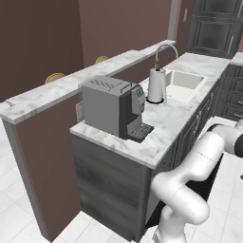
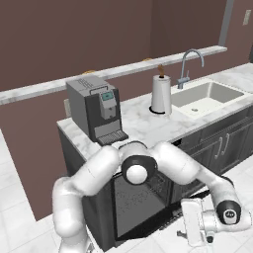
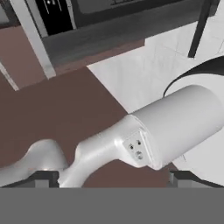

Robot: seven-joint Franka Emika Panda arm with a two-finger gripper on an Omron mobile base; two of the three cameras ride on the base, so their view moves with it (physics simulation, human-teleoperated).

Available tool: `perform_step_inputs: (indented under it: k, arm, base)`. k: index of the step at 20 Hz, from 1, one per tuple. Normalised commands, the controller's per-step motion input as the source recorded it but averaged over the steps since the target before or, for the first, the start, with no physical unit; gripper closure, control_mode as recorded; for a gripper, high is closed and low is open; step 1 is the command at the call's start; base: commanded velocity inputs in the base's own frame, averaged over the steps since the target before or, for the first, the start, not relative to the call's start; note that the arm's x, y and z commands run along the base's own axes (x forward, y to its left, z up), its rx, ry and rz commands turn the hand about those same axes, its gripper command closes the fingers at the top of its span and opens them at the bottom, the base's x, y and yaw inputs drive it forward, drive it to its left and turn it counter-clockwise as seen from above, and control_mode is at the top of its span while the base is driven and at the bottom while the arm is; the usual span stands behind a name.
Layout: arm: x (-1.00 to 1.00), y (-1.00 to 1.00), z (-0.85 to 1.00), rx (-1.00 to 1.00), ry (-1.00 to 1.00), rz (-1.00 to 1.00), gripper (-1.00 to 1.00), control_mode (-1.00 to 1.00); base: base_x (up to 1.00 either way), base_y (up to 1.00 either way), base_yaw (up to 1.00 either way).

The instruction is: Open the dishwasher door and pull out the top rack.

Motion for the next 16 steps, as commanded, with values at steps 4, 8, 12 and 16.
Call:
perform_step_inputs:
  k: [4,8,12,16]
  arm:
    - [-0.61,1.0,0.93,-0.54,-0.12,-0.01,-1.0,-1.0]
    - [0.1,0.98,0.91,-0.46,-0.05,-0.03,-1.0,-1.0]
    - [0.67,0.45,0.29,-0.23,0.05,-0.07,-1.0,-1.0]
    - [0.93,0.03,0.0,-0.05,0.23,-0.17,-1.0,-1.0]
  base:
    - [0.0,0.0,0.0]
    - [0.0,0.0,0.0]
    - [0.0,0.0,0.0]
    - [0.0,0.0,0.0]
